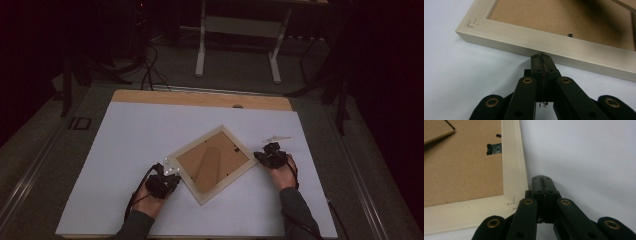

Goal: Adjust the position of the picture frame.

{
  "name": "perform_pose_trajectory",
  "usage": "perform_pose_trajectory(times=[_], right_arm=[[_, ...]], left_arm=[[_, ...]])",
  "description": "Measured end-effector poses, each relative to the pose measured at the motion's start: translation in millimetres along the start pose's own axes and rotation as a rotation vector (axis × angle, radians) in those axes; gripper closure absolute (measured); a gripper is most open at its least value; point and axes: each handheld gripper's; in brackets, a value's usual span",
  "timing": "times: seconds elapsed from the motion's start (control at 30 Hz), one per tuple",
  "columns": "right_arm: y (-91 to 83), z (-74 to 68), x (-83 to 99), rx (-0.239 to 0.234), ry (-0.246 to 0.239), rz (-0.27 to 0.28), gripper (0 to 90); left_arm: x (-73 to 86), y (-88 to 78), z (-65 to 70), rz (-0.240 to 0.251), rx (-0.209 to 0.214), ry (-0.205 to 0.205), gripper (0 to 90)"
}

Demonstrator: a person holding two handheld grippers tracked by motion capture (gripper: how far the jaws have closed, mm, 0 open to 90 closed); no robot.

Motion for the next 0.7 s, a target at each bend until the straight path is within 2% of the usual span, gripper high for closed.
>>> perform_pose_trajectory(times=[0.23,0.33,0.7], right_arm=[[-1.7,-0.6,1.2,-0.001,-0.005,-0.004,90.0],[-4.6,-1.6,3.8,0.002,-0.008,-0.008,90.0],[-12.5,-2.5,10.8,0.001,-0.018,-0.019,90.0]], left_arm=[[-1.5,-0.5,-4.8,0.000,0.033,-0.030,90.0],[-3.6,0.8,-4.7,-0.004,0.023,-0.023,90.0],[-12.1,5.5,-15.0,0.000,0.008,-0.047,90.0]])
Point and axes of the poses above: each handheld gripper's, and its own axes: y roughly forward along the jaws, x roughly out of its underside, z roughly to its right, and after that the axes turned 14 degrees about x, right-handed
